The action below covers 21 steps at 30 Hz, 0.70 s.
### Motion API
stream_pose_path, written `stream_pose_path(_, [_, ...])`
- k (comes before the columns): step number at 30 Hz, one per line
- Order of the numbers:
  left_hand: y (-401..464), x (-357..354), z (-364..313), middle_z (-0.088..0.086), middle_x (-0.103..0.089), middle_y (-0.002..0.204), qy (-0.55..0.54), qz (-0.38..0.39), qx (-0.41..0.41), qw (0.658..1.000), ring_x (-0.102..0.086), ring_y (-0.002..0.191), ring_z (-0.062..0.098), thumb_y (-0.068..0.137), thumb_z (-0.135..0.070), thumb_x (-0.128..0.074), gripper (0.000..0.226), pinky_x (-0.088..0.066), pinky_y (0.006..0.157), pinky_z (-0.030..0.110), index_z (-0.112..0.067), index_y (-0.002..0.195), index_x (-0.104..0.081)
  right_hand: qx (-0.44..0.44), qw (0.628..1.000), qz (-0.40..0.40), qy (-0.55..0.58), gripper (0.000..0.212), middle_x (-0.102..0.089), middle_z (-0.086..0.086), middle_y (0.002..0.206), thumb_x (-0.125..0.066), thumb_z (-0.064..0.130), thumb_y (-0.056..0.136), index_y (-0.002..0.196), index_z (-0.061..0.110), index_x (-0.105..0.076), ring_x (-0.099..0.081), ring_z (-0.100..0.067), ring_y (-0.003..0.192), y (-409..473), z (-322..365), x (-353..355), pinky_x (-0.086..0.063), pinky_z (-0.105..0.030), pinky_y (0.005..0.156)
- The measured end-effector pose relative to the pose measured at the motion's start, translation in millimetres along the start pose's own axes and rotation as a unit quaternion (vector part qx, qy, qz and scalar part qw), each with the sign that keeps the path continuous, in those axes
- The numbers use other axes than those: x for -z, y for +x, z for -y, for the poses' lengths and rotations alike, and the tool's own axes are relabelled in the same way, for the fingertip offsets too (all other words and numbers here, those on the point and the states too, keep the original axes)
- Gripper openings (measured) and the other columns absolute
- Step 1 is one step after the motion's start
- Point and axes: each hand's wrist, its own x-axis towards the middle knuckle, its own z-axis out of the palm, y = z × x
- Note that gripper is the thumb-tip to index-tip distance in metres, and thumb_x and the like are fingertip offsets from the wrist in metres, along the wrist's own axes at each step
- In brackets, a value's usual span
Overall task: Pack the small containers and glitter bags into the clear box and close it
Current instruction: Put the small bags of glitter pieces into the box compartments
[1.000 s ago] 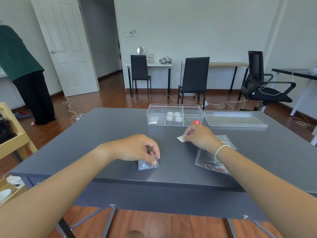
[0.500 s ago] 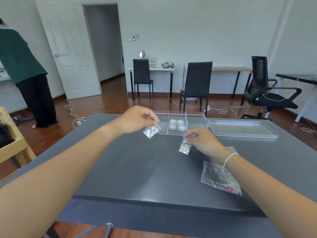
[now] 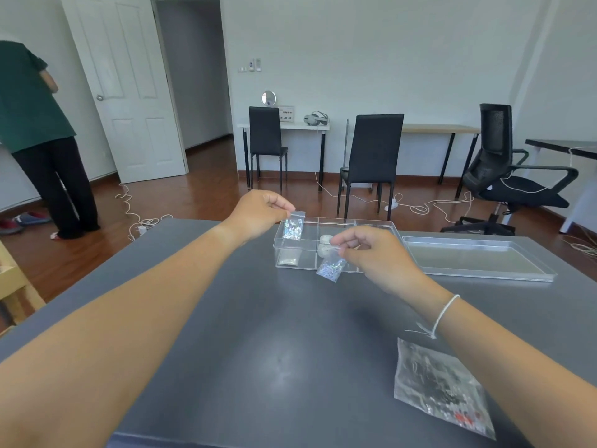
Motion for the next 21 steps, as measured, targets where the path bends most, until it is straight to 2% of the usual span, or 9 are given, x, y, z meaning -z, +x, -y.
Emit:
stream_pose_path(3, [5,-6,7,-0.006,-0.066,0.077,0.002,0.004,0.010,1.000,-0.060,0.078,0.007,0.079,-0.011,-0.066,0.015,-0.041,0.068,0.012,-0.025,0.072,-0.068,0.017,1.000,-0.001,0.004,0.024,-0.061,0.007,0.079,-0.059,0.010,0.085,0.077,0.031,-0.065,-0.042,-0.002,0.050,3,2,-2,-0.036,-0.010,0.050])
stream_pose_path(7, [9,-14,13,-0.007,-0.066,0.076,0.027,0.015,0.005,1.000,-0.060,0.078,0.007,0.078,-0.010,-0.065,0.013,-0.041,0.070,0.015,-0.022,0.076,-0.070,0.039,0.999,-0.011,0.019,0.027,-0.061,0.007,0.077,-0.060,0.007,0.084,0.075,0.031,-0.065,-0.043,-0.001,0.051,7,6,-2,-0.038,-0.008,0.054])
stream_pose_path(10, [10,-17,16,-0.013,-0.064,0.075,0.053,0.032,0.000,0.998,-0.059,0.078,0.004,0.078,-0.011,-0.065,0.013,-0.040,0.069,0.014,-0.023,0.077,-0.071,0.046,0.998,-0.019,0.033,0.027,-0.059,0.008,0.073,-0.061,0.004,0.083,0.074,0.028,-0.065,-0.045,0.005,0.046,10,8,0,-0.036,-0.003,0.046])
stream_pose_path(13, [11,-18,19,-0.018,-0.062,0.073,0.077,0.050,0.001,0.996,-0.056,0.075,0.001,0.077,-0.011,-0.066,0.012,-0.037,0.063,0.011,-0.022,0.079,-0.072,0.047,0.998,-0.021,0.034,0.028,-0.060,0.008,0.074,-0.061,0.005,0.084,0.073,0.030,-0.064,-0.049,0.003,0.055,11,9,2,-0.038,-0.003,0.044])
stream_pose_path(16, [10,-18,21,-0.013,-0.064,0.077,0.088,0.070,-0.003,0.994,-0.058,0.078,0.005,0.078,-0.013,-0.066,0.012,-0.039,0.065,0.012,-0.022,0.081,-0.073,0.044,0.998,-0.020,0.035,0.025,-0.060,0.006,0.075,-0.061,0.005,0.084,0.074,0.028,-0.065,-0.048,0.002,0.055,13,9,0,-0.037,-0.004,0.045])
stream_pose_path(19, [8,-18,20,-0.019,-0.062,0.073,0.122,0.090,-0.018,0.988,-0.059,0.079,0.004,0.080,-0.015,-0.064,0.013,-0.038,0.064,0.011,-0.024,0.081,-0.073,0.039,0.998,-0.018,0.039,0.023,-0.060,0.006,0.075,-0.061,0.004,0.084,0.076,0.025,-0.065,-0.049,-0.010,0.064,15,8,-1,-0.038,-0.004,0.047])
stream_pose_path(21, [7,-17,21,-0.018,-0.062,0.075,0.141,0.092,-0.030,0.985,-0.058,0.081,0.004,0.081,-0.015,-0.062,0.013,-0.037,0.063,0.009,-0.022,0.084,-0.073,0.040,0.998,-0.019,0.036,0.021,-0.060,0.008,0.074,-0.061,0.003,0.084,0.078,0.023,-0.065,-0.050,-0.008,0.064,17,8,-2,-0.038,-0.003,0.048])
